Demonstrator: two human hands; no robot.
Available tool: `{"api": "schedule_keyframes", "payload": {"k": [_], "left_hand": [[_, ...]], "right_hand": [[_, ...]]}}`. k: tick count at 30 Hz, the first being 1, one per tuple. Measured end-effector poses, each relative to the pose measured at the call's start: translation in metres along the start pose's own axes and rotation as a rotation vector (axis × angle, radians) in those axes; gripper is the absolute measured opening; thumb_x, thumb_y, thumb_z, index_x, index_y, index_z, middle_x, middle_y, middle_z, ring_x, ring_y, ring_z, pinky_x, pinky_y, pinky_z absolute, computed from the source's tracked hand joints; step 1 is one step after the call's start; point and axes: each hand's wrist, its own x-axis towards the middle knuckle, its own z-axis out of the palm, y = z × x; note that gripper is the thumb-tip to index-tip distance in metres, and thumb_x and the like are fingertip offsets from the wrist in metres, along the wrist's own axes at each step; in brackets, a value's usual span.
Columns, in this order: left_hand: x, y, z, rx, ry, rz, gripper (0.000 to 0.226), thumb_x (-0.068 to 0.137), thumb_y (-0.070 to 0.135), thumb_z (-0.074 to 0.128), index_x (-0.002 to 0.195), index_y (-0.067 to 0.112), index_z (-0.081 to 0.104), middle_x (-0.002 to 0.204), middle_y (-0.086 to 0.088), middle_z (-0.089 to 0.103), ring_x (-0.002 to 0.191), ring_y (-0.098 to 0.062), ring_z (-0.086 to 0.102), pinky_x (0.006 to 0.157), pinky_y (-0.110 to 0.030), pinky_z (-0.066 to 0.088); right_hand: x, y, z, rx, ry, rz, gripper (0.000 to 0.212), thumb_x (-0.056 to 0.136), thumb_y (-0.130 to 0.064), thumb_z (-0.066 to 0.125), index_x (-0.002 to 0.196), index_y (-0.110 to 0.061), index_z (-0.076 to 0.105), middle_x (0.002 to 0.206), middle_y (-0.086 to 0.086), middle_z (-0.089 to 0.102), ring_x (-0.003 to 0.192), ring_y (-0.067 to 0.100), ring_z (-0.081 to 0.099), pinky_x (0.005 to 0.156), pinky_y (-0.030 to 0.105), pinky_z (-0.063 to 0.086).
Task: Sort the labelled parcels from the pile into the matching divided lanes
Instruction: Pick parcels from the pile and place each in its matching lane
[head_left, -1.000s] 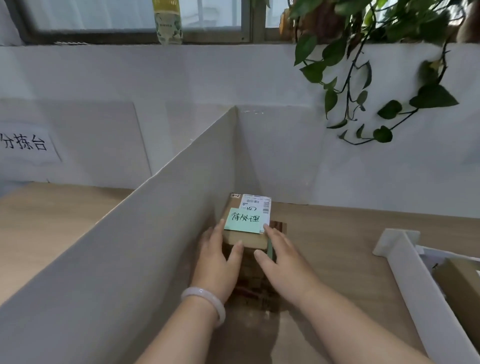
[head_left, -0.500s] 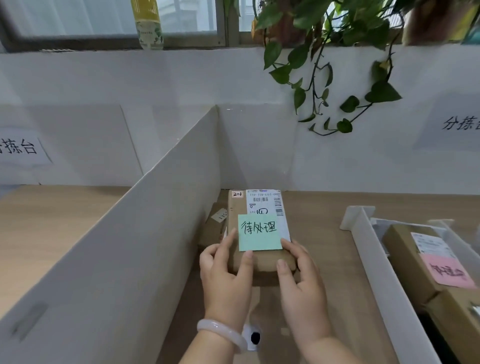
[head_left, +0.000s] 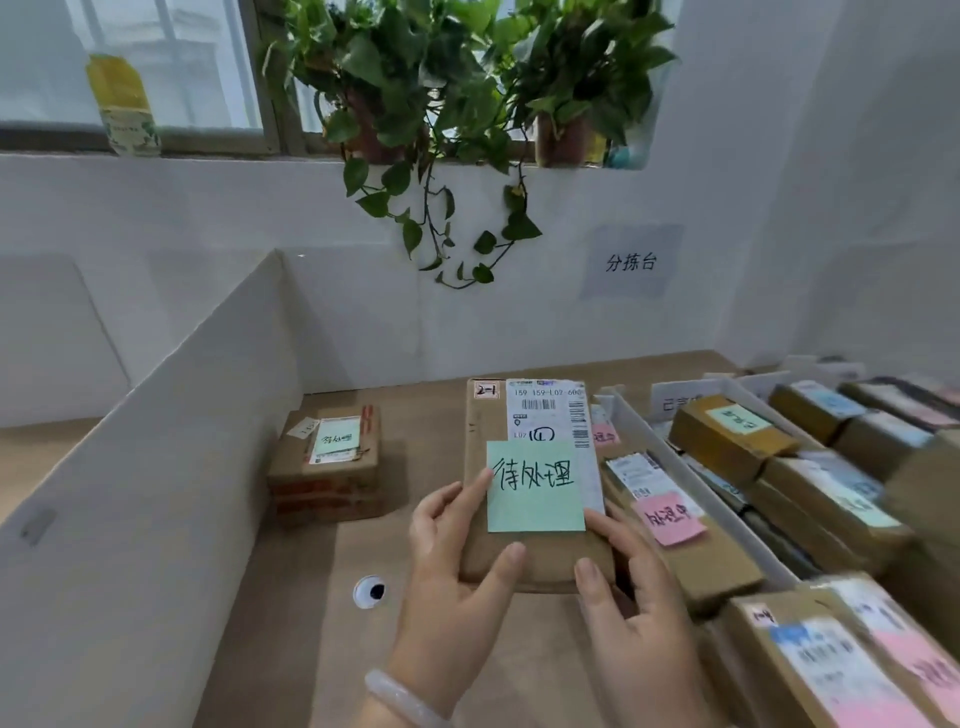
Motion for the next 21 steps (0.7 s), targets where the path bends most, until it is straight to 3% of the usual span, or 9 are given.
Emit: {"api": "schedule_keyframes", "payload": {"k": [2,5,10,13,16,18,21], "left_hand": [[-0.011,0.014,0.02,0.001,-0.037,0.03,0.069,0.067,0.06,0.062,0.131,0.065,0.037,0.144,0.013,0.025,0.129,0.017,0.028,0.09,0.004,0.031],[-0.028,0.043,0.053,-0.041,-0.156,0.042,0.067,0.068,0.06,0.061,0.129,0.067,0.035,0.152,0.01,0.018,0.136,0.018,0.015,0.092,0.007,0.025],[-0.065,0.095,0.108,-0.069,-0.279,0.085,0.055,0.072,0.052,0.067,0.119,0.07,0.043,0.15,0.005,0.029,0.14,-0.004,0.028,0.097,0.0,0.03],[-0.096,0.124,0.15,-0.098,-0.276,0.091,0.053,0.07,0.048,0.069,0.115,0.067,0.048,0.146,0.009,0.034,0.135,-0.004,0.036,0.103,-0.013,0.04],[-0.137,0.151,0.206,-0.126,-0.262,0.069,0.056,0.069,0.045,0.071,0.119,0.061,0.051,0.141,0.013,0.04,0.133,-0.01,0.041,0.105,-0.03,0.046],[-0.166,0.167,0.247,-0.137,-0.256,0.072,0.056,0.072,0.043,0.072,0.122,0.058,0.05,0.139,0.014,0.042,0.132,-0.008,0.041,0.107,-0.036,0.045],[-0.207,0.19,0.311,-0.148,-0.297,0.095,0.056,0.082,0.023,0.074,0.119,0.058,0.051,0.136,0.013,0.045,0.127,0.001,0.04,0.107,-0.026,0.04]], "right_hand": [[-0.007,-0.007,-0.032,-0.069,0.01,0.006,0.055,0.089,-0.011,0.064,0.111,-0.06,0.056,0.129,-0.043,0.043,0.125,-0.017,0.037,0.086,0.002,0.039],[-0.017,-0.018,-0.083,-0.081,0.054,0.014,0.05,0.09,-0.012,0.063,0.111,-0.057,0.058,0.131,-0.041,0.042,0.129,-0.011,0.037,0.092,0.012,0.043],[-0.046,-0.037,-0.17,-0.075,0.109,0.025,0.043,0.093,-0.011,0.06,0.108,-0.051,0.061,0.129,-0.031,0.045,0.122,-0.014,0.038,0.077,0.002,0.045],[-0.065,-0.043,-0.226,-0.11,0.118,0.012,0.047,0.093,-0.015,0.06,0.115,-0.057,0.056,0.132,-0.029,0.043,0.125,-0.007,0.041,0.081,0.007,0.048],[-0.084,-0.049,-0.299,-0.155,0.145,-0.032,0.045,0.092,-0.009,0.061,0.118,-0.046,0.059,0.135,-0.013,0.048,0.119,-0.008,0.048,0.086,0.005,0.044],[-0.097,-0.051,-0.355,-0.185,0.136,-0.031,0.047,0.091,-0.01,0.062,0.119,-0.047,0.056,0.133,-0.017,0.048,0.117,-0.011,0.048,0.086,0.004,0.042],[-0.118,-0.049,-0.436,-0.253,0.114,0.026,0.048,0.094,-0.021,0.06,0.122,-0.058,0.049,0.132,-0.031,0.041,0.121,-0.016,0.039,0.087,0.006,0.043]]}}
